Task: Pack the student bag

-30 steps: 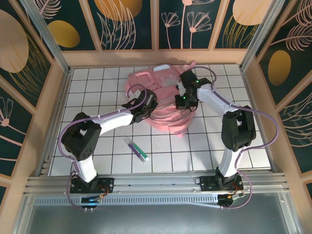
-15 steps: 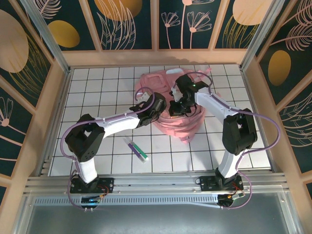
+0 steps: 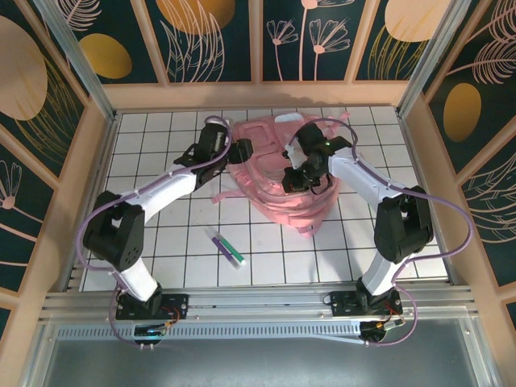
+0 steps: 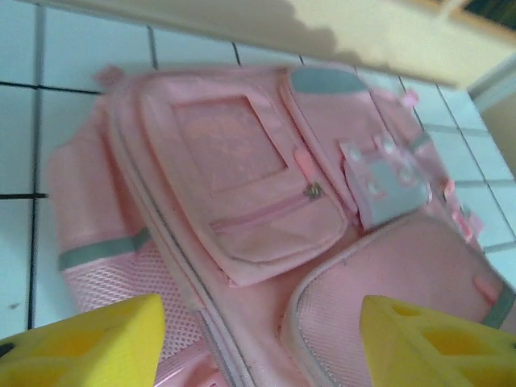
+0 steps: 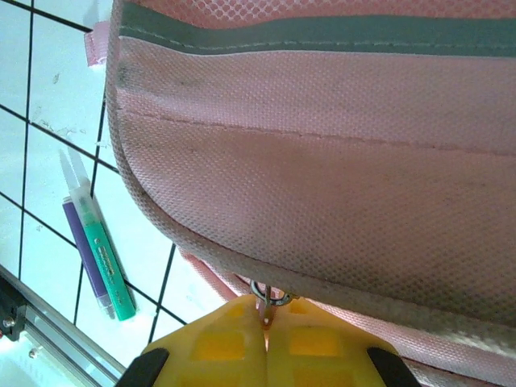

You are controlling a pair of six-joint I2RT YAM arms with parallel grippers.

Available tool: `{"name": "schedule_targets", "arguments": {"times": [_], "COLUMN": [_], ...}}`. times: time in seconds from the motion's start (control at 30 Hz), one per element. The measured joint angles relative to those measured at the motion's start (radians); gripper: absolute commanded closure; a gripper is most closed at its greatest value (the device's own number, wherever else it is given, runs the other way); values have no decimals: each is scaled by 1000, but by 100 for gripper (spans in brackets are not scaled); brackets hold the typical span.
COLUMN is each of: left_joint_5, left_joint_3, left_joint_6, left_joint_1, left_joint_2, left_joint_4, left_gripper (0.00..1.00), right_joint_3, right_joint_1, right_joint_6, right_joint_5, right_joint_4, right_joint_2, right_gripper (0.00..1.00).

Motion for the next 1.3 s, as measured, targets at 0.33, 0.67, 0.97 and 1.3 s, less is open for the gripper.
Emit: {"name": "schedule_targets", "arguments": {"times": [0.33, 0.67, 0.97, 1.3], "left_joint_5": [268, 341, 394, 428], "left_joint_3": [-63, 40, 115, 211], "left_joint_6": [861, 1516, 1767, 1889], "left_joint_1": [-29, 12, -1, -24], "left_joint_2": [35, 84, 170, 241], "left_joint_4": [16, -79, -144, -252], "left_gripper": [27, 27, 35, 100], "right_joint_3": [0, 0, 0, 0], "right_joint_1": [-5, -5, -5, -26], "right_joint_6": [-19, -37, -48, -50], "right_joint_5": [24, 51, 68, 96], "right_joint_4": [-4, -21, -21, -25], "right_joint_2": [0, -10, -34, -34], "right_gripper": [100, 100, 100, 100]}}
